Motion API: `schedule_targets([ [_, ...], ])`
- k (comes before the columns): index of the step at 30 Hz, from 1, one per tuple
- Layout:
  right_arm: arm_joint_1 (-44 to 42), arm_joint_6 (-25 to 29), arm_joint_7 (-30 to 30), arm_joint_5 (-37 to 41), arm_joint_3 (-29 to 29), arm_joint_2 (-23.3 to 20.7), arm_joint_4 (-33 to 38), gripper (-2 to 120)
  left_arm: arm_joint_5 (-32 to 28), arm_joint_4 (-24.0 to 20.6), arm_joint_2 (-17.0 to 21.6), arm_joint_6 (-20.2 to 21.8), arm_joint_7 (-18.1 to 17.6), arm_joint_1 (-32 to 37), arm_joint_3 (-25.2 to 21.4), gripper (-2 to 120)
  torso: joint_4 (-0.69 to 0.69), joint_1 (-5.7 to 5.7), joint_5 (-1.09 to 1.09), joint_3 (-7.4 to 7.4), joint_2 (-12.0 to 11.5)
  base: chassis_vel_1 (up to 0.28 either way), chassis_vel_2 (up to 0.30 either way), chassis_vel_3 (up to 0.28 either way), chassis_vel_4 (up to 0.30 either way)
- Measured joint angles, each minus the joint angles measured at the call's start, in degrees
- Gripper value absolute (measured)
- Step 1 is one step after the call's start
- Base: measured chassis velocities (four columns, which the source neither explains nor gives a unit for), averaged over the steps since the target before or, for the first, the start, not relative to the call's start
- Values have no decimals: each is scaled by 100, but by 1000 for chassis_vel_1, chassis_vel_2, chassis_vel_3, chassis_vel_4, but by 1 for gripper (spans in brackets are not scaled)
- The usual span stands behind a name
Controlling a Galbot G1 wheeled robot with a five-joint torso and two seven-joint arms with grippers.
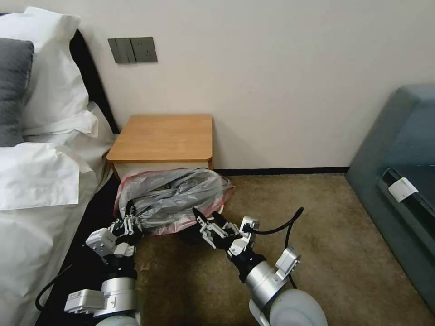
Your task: Pick up the garbage bag from the table and place it over the trash can.
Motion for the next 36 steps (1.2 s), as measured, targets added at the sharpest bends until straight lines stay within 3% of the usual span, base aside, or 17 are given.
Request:
schedule_targets([
  [3,18,0,0,0,3,1,-16,65,14,8,0,-7,1,5,12,13,0,0,0,0,0,0,0,0,0],
  [5,36,17,-12,-13,12,1,-41,50,45,34,-8,-19,2,12,22,13,0,0,0,0,0,0,0,0,0],
  [13,78,73,-46,-68,75,-6,-116,27,66,131,-31,-45,-4,4,16,13,0,0,0,0,0,0,0,0,0],
  [19,110,104,-106,-135,82,-7,-111,0,53,148,-24,-44,-37,-27,-26,13,0,0,0,0,0,0,0,0,0],
  [28,89,147,-138,-280,86,-29,-122,0,33,184,-73,-19,-115,-83,-85,13,0,0,0,0,0,0,0,0,0],
  [36,-198,150,-124,-748,146,-30,-41,0,-305,110,-126,92,-229,-176,-428,13,0,0,0,0,0,0,0,0,0],
])
